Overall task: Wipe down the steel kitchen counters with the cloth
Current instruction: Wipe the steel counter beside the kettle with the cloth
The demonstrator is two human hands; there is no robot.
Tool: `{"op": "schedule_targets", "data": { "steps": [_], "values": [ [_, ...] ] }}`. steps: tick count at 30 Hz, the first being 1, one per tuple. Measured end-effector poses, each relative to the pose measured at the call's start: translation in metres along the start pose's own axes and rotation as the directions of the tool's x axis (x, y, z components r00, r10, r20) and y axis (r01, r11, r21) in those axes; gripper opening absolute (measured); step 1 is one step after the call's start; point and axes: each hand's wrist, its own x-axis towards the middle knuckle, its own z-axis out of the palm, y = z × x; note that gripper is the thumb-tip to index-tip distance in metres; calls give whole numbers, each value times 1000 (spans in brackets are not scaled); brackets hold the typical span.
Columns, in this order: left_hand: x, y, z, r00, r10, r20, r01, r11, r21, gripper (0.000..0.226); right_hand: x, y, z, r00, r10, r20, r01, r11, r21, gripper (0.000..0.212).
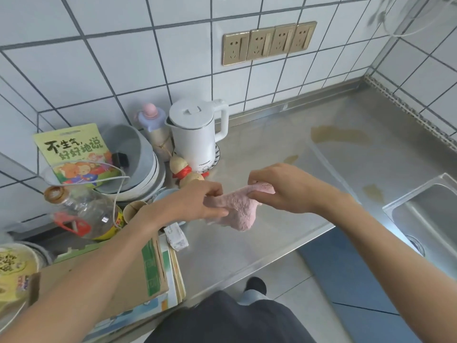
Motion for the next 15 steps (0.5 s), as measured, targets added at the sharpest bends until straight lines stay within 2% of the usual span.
{"op": "schedule_targets", "data": {
  "steps": [3,6,10,13,15],
  "values": [
    [-3,-2,0,998,-38,-56,31,991,-131,33,-1,11,0,990,82,-112,-82,997,9,21],
    [2,5,0,988,-34,-152,3,980,-201,39,0,23,9,945,246,-215,-246,969,26,30],
    [13,19,3,963,-144,-229,58,937,-343,43,2,31,31,825,476,-303,-388,869,309,30],
    [20,29,11,945,-247,-216,98,841,-532,32,1,27,46,728,602,-327,-408,765,499,37],
    [23,38,20,917,-323,-234,101,756,-647,26,2,20,56,697,643,-318,-402,717,569,41]
  ]
}}
